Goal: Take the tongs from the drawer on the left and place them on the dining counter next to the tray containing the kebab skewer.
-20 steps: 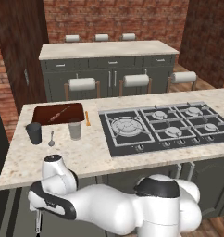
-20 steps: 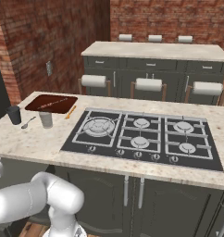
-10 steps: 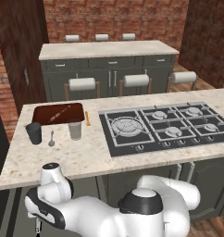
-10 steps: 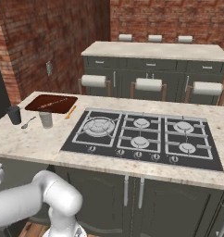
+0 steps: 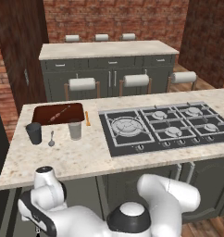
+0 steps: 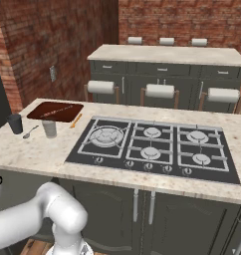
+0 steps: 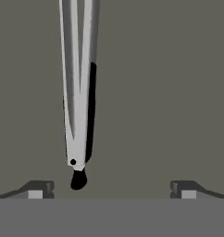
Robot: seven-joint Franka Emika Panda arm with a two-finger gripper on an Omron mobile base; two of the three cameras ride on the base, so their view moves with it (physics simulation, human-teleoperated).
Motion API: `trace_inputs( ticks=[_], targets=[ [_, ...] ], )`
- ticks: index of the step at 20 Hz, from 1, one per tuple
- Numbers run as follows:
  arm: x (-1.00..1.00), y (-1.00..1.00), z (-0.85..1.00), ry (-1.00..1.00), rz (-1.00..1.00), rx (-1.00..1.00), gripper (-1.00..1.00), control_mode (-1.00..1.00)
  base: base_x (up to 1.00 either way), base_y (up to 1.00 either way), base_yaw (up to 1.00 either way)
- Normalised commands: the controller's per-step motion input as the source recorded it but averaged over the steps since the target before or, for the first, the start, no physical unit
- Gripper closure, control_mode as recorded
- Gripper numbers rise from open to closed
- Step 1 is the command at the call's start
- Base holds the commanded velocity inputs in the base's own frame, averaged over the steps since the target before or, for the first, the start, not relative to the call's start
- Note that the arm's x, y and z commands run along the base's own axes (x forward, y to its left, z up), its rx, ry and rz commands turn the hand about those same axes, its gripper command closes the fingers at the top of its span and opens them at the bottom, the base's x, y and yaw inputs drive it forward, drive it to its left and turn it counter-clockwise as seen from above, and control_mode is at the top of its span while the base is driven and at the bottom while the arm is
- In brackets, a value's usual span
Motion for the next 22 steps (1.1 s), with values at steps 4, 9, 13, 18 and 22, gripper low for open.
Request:
trace_inputs(
  ticks=[4, 9, 13, 18, 22],
  targets=[
    [0.09, 0.23, -0.28, 0.00, 0.00, 0.00, -1.00, -1.00, 0.00, 0.00, 0.00],
    [0.13, 0.19, -0.13, 0.00, 0.00, 0.00, -1.00, -1.00, 0.00, 0.00, 0.00],
    [0.22, 0.14, -0.04, 0.00, 0.00, 0.00, -1.00, -1.00, 0.00, 0.00, 0.00],
    [0.11, 0.13, -0.08, 0.00, 0.00, 0.00, -1.00, -1.00, 0.00, 0.00, 0.00],
    [0.00, 0.02, -0.23, 0.00, 0.00, 0.00, -1.00, -1.00, 0.00, 0.00, 0.00]
  ],
)
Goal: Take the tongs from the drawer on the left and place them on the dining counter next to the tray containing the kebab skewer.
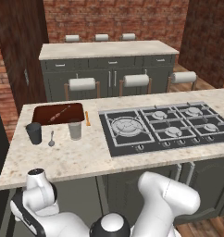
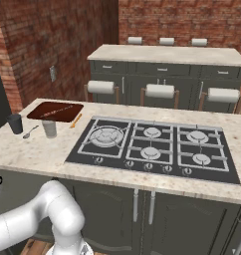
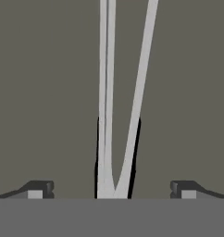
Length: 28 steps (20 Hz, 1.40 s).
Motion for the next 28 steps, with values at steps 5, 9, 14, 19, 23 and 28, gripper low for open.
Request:
trace_inputs(
  ticks=[5, 9, 14, 19, 23, 28],
  targets=[
    [0.00, 0.00, -0.21, 0.00, 0.00, 0.00, -1.00, -1.00, 0.00, 0.00, 0.00],
    [0.00, 0.00, -0.23, 0.00, 0.00, 0.00, -1.00, -1.00, 0.00, 0.00, 0.00],
    [0.00, 0.00, 0.00, 0.00, 0.00, 0.00, -1.00, -1.00, 0.00, 0.00, 0.00],
    [0.00, 0.00, 0.00, 0.00, 0.00, 0.00, 1.00, -1.00, 0.00, 0.00, 0.00],
    [0.00, 0.00, 0.00, 0.00, 0.00, 0.00, 1.00, -1.00, 0.00, 0.00, 0.00],
    [0.00, 0.00, 0.00, 0.00, 0.00, 0.00, 1.00, -1.00, 0.00, 0.00, 0.00]
  ],
)
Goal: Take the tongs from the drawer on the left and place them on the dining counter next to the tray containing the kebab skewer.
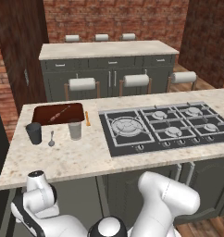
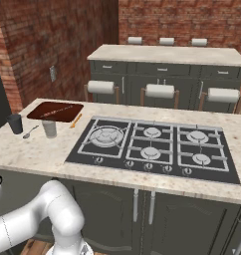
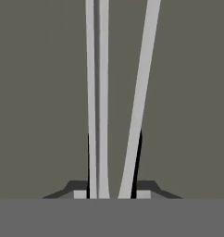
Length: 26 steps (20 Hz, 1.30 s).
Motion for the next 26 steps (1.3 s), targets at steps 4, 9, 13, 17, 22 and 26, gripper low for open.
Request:
trace_inputs(
  ticks=[4, 9, 13, 17, 22, 26],
  targets=[
    [-0.02, -0.03, 0.06, -0.02, 0.00, 0.00, 1.00, -1.00, 0.00, 0.00, 0.00],
    [-0.19, -0.07, 0.56, 0.00, 0.05, 0.02, 1.00, -1.00, 0.00, 0.00, 0.00],
    [-0.65, -0.18, 0.59, 0.00, 0.07, 0.07, 1.00, -1.00, 0.00, 0.00, 0.00],
    [-0.74, -0.31, 0.52, 0.00, 0.07, 0.07, 1.00, -1.00, 0.00, 0.00, 0.00],
    [-0.29, -0.44, 0.72, 0.00, 0.07, 0.03, 1.00, -1.00, 0.00, 0.00, 0.00],
    [-0.02, -0.49, 0.78, 0.00, 0.04, 0.01, 1.00, -1.00, 0.00, 0.00, 0.00]
  ],
)
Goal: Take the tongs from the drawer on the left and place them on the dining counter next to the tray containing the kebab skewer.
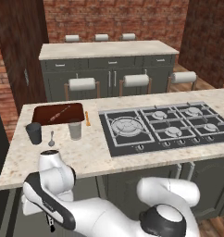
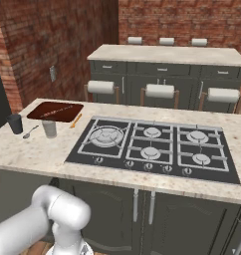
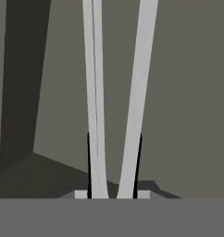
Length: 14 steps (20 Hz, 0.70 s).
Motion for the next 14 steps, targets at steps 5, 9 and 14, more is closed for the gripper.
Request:
trace_inputs(
  ticks=[5, 9, 14],
  targets=[
    [0.00, -0.68, 0.76, 0.00, 0.01, 0.00, 1.00, -1.00, 0.00, 0.00, 0.00],
    [0.00, -0.76, 0.87, 0.00, 0.00, 0.00, 1.00, -1.00, 0.00, 0.00, 0.00],
    [0.18, -0.85, 0.74, -0.02, 0.00, 0.06, 1.00, -1.00, 0.00, 0.00, 0.00]
  ],
)
